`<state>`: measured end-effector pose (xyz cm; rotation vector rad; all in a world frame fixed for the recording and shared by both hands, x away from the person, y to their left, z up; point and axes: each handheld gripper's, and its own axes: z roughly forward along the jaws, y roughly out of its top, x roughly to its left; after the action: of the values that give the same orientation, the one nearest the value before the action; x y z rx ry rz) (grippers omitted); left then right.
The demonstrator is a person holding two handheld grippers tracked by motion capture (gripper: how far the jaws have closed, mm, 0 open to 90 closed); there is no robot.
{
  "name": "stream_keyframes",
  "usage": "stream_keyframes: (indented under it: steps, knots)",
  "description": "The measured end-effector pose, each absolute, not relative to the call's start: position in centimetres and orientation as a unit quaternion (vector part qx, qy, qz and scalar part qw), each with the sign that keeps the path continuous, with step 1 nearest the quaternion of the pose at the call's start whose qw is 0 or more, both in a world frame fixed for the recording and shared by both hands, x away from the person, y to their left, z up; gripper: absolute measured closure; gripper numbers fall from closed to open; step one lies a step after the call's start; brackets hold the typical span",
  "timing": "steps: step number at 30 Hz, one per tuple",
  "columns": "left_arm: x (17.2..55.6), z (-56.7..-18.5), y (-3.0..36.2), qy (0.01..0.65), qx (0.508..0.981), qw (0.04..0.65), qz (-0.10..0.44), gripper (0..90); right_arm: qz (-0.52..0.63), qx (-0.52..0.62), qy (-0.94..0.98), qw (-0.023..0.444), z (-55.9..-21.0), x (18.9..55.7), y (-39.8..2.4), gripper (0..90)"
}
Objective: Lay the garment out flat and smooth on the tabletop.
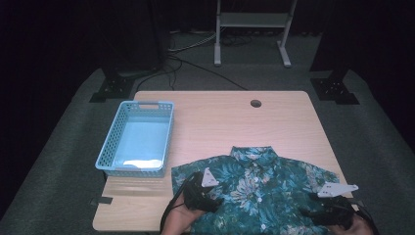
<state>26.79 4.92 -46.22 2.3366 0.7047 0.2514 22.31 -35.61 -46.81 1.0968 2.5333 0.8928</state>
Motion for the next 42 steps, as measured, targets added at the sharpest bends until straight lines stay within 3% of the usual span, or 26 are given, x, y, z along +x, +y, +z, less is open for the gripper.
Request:
stream_keyframes:
  steps: [10, 42]
  knots:
    - [27.0, -47.0, 4.7, 0.278, 0.899, 0.321, 0.107, 21.5, 0.292, 0.380, 0.868, 0.125, -46.9, 22.5, -35.2, 30.8]
    - [30.9, -47.3, 5.4, 0.296, 0.887, 0.334, 0.119, 21.0, 0.299, 0.410, 0.850, 0.141, -47.1, 26.3, -34.1, 30.0]
